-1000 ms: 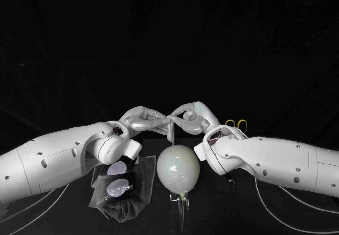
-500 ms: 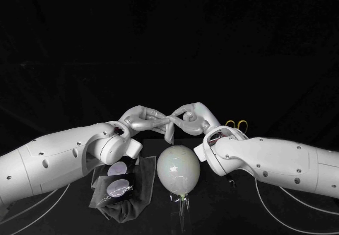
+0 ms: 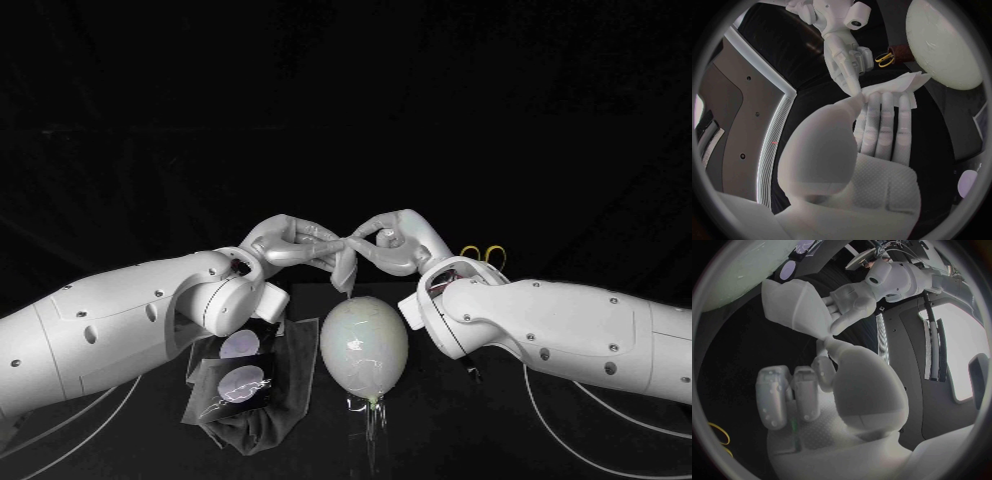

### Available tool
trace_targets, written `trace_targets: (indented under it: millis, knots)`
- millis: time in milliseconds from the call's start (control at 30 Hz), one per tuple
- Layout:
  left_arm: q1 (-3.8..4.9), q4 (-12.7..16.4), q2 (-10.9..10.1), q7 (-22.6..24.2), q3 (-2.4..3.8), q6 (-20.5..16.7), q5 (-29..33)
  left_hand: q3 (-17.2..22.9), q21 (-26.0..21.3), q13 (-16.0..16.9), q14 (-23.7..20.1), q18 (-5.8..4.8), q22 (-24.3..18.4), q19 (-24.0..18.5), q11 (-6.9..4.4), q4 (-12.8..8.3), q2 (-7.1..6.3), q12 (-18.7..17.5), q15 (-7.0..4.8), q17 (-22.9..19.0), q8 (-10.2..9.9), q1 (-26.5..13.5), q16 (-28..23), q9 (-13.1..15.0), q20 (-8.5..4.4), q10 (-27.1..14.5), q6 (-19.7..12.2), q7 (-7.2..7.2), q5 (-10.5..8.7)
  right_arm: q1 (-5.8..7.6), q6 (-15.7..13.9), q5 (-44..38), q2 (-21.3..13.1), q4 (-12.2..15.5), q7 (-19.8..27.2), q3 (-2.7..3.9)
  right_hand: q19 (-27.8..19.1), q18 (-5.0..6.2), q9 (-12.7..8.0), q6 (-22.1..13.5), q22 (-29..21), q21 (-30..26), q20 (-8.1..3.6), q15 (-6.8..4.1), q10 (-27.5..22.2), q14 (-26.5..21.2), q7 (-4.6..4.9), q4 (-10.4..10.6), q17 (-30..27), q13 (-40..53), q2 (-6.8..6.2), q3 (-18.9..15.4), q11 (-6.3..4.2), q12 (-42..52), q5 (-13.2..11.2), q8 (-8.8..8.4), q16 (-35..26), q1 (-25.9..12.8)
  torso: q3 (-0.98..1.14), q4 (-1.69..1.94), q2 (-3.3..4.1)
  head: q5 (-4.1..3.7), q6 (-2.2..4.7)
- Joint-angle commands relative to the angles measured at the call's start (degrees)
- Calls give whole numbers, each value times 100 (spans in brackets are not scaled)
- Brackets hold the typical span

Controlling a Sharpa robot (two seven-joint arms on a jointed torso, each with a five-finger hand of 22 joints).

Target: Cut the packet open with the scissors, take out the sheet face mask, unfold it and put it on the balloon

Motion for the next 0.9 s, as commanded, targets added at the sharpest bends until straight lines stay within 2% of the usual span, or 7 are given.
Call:
trace_targets:
  millis: [33,400,633,700,833,900]
  knots:
    - [9,14,-12,102,6,0,37,242,46,18,9,-5,22,-35,-14,-209,-1,41,-18,2,19,-78,35,183,-34,-28,30,-10,19,0,103,96,-24,-8,68,3,615,-80,210,-29,1510,23,-39,-31,97,568,-5,49,1437,131,-11,-14,-152,-46,27,43,-29,-53,1,-4,-1,7,2]
    - [8,21,-31,99,6,-69,35,455,248,98,-19,-25,151,-157,-14,-382,-19,119,-17,-3,7,-254,89,251,-52,-82,33,-15,18,0,139,158,-63,-7,70,3,615,-80,212,-38,1510,23,-38,-30,79,568,-7,51,1438,106,-10,-13,-153,-84,28,46,-28,-53,1,-1,1,7,1]
    - [8,24,-43,100,6,-108,35,498,297,116,-28,-28,182,-186,-12,-423,-16,136,-16,-5,4,-288,99,267,-55,-96,32,-16,18,1,194,174,-96,-1,52,3,615,-80,215,-75,1510,23,-36,-27,34,563,1,68,1422,52,-18,-25,-147,-172,27,45,-41,-72,0,0,-2,14,-3]
    - [8,26,-46,99,6,-113,35,517,320,124,-33,-29,197,-199,-11,-440,-15,143,-15,-7,2,-306,103,274,-56,-103,29,-15,18,1,215,179,-105,2,46,3,615,-80,211,-144,1510,23,-28,-10,-71,560,29,136,1411,-74,-45,-79,-123,-372,26,28,-49,-153,-1,0,-2,15,-2]
    - [8,30,-50,98,6,-119,36,542,351,135,-38,-31,217,-219,-9,-463,-10,153,-14,-8,-1,-329,110,285,-58,-112,27,-14,18,1,257,196,-117,7,44,2,615,-80,213,-156,1510,23,-25,-8,-77,560,22,121,1411,-77,-38,-70,-126,-379,28,30,-50,-125,1,-1,1,20,0]
    - [8,33,-51,98,6,-120,37,542,351,135,-38,-31,217,-219,-9,-463,-10,153,-14,-8,-1,-329,110,285,-58,-112,27,-14,18,2,284,214,-118,6,43,2,589,-68,189,-258,1493,-27,-14,14,-135,560,77,207,1413,-131,-60,-131,-86,-472,23,-25,-48,-225,3,1,1,24,-1]
